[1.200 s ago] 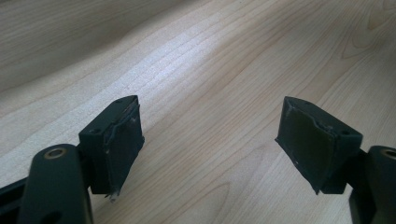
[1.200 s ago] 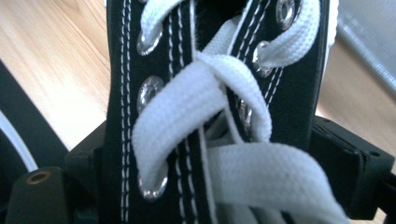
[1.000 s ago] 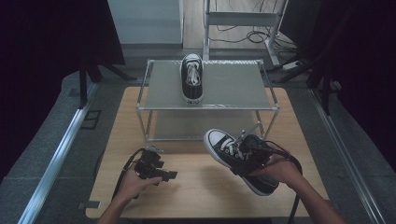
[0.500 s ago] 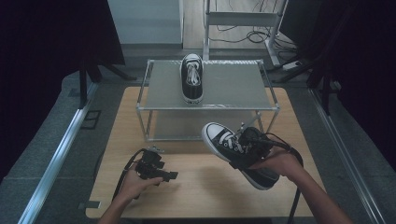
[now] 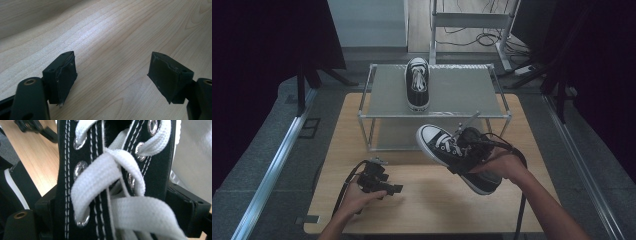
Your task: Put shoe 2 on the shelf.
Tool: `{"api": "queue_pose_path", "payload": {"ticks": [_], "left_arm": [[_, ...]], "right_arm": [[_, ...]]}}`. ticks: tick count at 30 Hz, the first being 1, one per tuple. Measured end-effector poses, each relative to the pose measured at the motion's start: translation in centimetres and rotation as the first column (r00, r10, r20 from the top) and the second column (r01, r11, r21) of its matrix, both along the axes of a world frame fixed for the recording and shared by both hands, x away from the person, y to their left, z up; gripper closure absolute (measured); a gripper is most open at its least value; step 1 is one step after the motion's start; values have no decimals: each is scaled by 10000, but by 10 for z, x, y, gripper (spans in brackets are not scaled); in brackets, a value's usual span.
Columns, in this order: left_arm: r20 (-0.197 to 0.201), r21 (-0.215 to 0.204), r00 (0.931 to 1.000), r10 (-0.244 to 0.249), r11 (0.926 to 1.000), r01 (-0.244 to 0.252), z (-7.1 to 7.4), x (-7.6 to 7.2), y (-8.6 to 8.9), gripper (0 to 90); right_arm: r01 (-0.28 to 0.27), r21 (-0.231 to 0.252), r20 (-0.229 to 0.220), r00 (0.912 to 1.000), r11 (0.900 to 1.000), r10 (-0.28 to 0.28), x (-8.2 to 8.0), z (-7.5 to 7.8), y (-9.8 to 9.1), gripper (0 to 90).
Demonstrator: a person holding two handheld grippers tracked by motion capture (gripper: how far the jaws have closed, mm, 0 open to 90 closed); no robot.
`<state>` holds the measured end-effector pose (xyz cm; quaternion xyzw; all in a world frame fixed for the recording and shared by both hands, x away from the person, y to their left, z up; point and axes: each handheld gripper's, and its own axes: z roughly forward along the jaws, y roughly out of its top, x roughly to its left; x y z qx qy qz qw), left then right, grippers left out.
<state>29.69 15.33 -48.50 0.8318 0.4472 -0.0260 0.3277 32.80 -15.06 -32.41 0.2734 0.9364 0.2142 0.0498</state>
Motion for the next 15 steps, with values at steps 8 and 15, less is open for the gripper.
{"api": "queue_pose_path", "payload": {"ticks": [8,15], "left_arm": [[-66,-170,10000,36,9998,-37,-4,-1,-1,222],[-164,-294,9999,9,9996,-14,-7,-2,-2,224]], "right_arm": [[-217,104,60,9997,9997,216,4,17,18,129],[-73,254,180,9998,9997,69,12,32,25,129]]}}
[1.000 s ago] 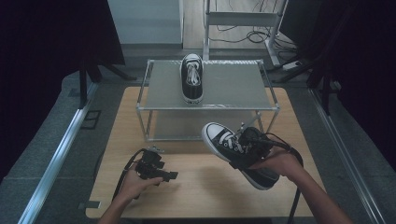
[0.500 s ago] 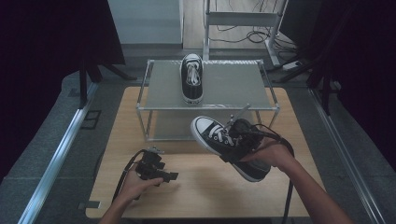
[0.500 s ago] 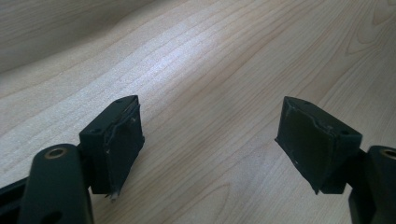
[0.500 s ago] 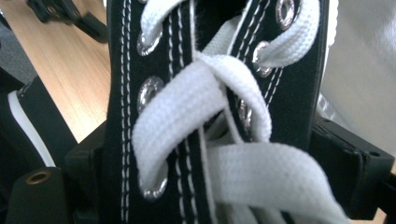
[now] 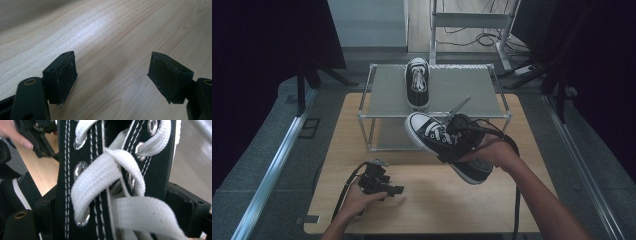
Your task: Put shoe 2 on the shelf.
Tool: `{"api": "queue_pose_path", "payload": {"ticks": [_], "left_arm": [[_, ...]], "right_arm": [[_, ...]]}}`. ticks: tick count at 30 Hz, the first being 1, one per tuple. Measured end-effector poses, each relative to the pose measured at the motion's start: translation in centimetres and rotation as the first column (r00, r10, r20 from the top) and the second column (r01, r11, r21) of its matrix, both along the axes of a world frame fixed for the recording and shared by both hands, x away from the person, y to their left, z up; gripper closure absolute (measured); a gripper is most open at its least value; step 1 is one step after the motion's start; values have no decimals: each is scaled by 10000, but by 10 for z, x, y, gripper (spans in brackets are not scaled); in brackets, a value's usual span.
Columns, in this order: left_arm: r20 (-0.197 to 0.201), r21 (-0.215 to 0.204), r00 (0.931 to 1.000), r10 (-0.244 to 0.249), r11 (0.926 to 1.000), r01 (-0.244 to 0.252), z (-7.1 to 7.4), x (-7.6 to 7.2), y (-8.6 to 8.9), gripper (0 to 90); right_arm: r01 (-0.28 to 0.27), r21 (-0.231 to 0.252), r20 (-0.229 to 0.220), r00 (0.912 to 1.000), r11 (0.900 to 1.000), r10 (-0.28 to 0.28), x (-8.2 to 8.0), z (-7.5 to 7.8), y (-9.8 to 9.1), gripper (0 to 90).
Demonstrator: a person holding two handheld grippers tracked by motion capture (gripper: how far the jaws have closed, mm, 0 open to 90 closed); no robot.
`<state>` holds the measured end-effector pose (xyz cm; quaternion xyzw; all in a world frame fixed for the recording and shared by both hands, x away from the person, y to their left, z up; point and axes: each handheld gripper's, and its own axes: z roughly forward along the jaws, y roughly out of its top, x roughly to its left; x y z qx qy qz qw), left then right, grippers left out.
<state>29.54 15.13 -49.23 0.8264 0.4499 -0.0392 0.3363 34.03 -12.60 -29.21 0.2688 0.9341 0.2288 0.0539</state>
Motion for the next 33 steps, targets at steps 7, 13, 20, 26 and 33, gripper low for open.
{"api": "queue_pose_path", "payload": {"ticks": [7,13,20,26,33], "left_arm": [[-80,-121,10000,18,9999,-19,-5,0,-2,224],[-77,-219,10000,29,9998,-31,-6,0,-1,226],[-76,-333,10000,20,9994,-23,-6,0,-1,226],[-55,-372,10000,34,9993,-36,-6,1,0,227],[-3,-397,10000,1,9992,-1,-5,1,1,227]], "right_arm": [[173,52,80,9998,9998,-174,7,12,2,129],[433,59,191,9989,9990,-434,16,22,0,129],[1053,-76,291,9940,9944,-1050,30,33,-7,129],[1624,-106,312,9863,9867,-1620,46,39,-15,129],[2445,-229,307,9694,9694,-2437,70,39,-15,129]]}}
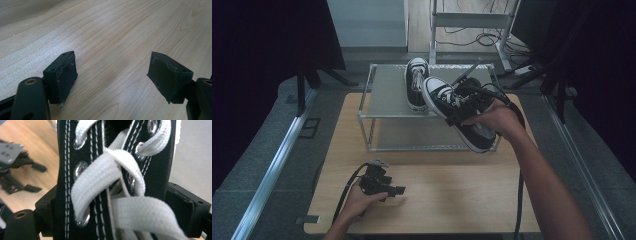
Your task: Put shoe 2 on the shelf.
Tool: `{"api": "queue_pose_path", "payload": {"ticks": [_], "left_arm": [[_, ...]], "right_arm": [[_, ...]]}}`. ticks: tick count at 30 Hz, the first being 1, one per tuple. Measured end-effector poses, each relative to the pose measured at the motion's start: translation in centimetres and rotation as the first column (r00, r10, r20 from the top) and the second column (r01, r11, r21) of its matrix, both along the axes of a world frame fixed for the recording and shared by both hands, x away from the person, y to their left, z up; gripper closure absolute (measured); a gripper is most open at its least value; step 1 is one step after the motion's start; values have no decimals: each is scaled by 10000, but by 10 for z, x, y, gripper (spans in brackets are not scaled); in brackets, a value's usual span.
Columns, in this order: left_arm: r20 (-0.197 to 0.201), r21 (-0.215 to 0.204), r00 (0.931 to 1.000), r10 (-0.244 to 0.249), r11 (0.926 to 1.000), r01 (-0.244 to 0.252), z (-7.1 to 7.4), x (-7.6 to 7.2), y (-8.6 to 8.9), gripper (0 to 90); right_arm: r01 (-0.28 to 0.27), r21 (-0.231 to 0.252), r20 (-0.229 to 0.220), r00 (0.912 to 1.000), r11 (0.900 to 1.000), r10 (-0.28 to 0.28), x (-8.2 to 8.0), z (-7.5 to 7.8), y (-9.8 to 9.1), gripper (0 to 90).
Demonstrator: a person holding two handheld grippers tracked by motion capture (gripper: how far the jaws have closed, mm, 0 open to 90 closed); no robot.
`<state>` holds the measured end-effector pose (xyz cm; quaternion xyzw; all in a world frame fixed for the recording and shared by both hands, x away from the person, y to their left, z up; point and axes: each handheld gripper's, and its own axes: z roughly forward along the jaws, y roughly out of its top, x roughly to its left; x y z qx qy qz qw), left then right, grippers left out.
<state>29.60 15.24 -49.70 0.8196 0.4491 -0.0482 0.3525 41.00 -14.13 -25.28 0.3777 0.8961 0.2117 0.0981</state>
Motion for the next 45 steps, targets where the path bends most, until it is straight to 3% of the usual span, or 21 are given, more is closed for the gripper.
{"api": "queue_pose_path", "payload": {"ticks": [5,11,14,21,24,28,29,32,38,43,45], "left_arm": [[11,7,10000,4,10000,-4,0,1,1,227],[22,-55,10000,16,10000,-15,0,0,3,227],[30,-76,10000,3,10000,-3,1,-1,3,227],[99,-190,9999,52,9998,-50,3,-2,5,227],[112,-238,9999,17,9997,-14,3,-2,6,227],[92,-266,10000,-5,9996,8,3,-2,6,227],[91,-267,10000,3,9996,-1,3,-2,7,227],[118,-341,9999,57,9994,-53,4,-1,10,227],[108,-408,9999,125,9991,-120,4,0,14,228],[137,-468,9998,111,9988,-104,6,-2,15,228],[159,-535,9998,141,9985,-132,7,-2,16,227]], "right_arm": [[729,-32,-179,9972,9973,-729,21,-2,2,130],[1765,-152,-407,9834,9842,-1770,51,-3,8,130],[2519,-168,-616,9657,9676,-2524,69,-6,12,130],[3631,-132,-999,9266,9316,-3626,104,-12,18,130],[4062,-175,-1222,9060,9136,-4052,117,-14,20,130],[4783,-248,-1346,8685,8779,-4770,136,-17,24,130],[5009,-284,-1409,8548,8650,-4995,142,-17,25,130],[5353,-482,-1454,8315,8433,-5362,153,-19,30,130],[5736,-674,-1559,8021,8163,-5765,167,-21,45,129],[6037,-868,-1877,7714,7925,-6081,176,-33,55,127],[6133,-930,-1802,7644,7844,-6190,179,-37,57,126]]}}
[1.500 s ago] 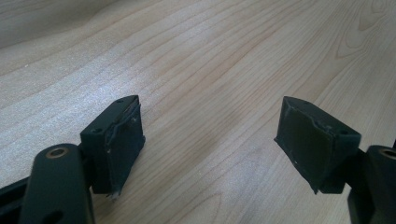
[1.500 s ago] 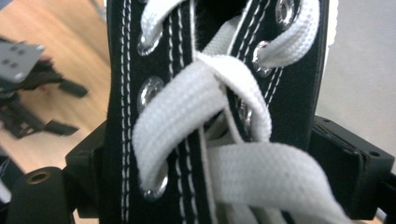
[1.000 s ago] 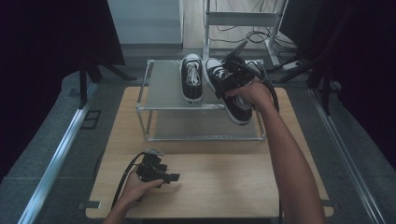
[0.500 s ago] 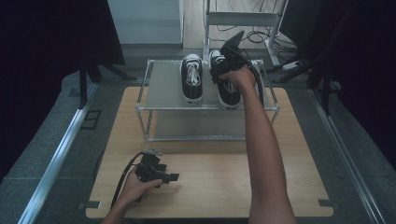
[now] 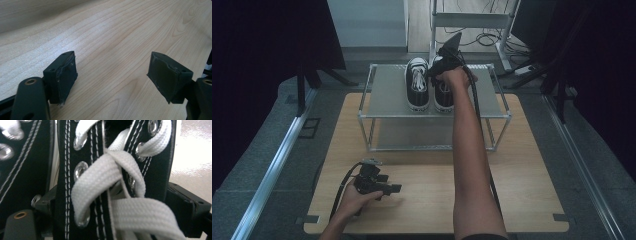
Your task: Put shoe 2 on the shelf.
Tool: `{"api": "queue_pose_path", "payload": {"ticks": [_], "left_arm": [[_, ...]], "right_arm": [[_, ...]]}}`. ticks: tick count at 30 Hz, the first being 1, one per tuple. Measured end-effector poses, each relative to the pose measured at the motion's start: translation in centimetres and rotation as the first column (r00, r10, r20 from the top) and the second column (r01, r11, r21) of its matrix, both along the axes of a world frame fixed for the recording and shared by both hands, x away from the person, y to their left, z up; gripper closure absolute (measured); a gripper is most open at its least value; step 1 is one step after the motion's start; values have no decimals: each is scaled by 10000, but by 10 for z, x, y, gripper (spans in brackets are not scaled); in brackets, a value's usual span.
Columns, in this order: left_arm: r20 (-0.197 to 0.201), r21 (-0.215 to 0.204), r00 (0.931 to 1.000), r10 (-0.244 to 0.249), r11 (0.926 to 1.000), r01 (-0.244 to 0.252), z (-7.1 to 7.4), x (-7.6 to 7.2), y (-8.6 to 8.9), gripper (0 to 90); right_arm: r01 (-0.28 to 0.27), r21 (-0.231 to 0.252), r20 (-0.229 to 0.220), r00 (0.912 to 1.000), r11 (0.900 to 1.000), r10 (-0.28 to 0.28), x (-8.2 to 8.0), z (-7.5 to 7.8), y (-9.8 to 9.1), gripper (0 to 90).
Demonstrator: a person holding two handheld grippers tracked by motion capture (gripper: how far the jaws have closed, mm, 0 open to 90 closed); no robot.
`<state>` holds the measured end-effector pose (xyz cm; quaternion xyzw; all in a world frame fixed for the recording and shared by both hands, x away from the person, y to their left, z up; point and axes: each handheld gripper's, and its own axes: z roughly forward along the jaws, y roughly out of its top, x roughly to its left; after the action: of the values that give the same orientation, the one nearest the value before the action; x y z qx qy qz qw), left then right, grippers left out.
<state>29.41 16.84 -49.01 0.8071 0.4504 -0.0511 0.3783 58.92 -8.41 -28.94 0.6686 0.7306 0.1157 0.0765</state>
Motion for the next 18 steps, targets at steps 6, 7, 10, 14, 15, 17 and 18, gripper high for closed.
{"api": "queue_pose_path", "payload": {"ticks": [6,7,10,14,15,17,18], "left_arm": [[-6,-52,10000,87,9999,-87,0,1,3,228],[-3,-48,10000,77,10000,-77,0,1,3,228],[-14,-12,10000,73,10000,-73,0,1,3,228],[2,0,10000,84,10000,-84,0,0,2,228],[5,26,10000,74,10000,-74,0,0,3,227],[11,31,10000,89,10000,-89,-1,1,3,227],[6,40,10000,97,9999,-97,-1,1,3,227]], "right_arm": [[295,-171,-267,9992,9994,-299,5,-8,1,114],[277,-167,-285,9992,9995,-281,5,-8,1,110],[194,-239,-251,9995,9995,-200,5,-8,2,87],[58,-86,325,9995,9999,-55,-1,2,3,84],[-35,-65,359,9993,10000,38,-3,4,3,83],[-407,-10,684,9968,9992,407,-10,8,3,79],[-624,171,979,9934,9979,605,-16,11,2,78]]}}
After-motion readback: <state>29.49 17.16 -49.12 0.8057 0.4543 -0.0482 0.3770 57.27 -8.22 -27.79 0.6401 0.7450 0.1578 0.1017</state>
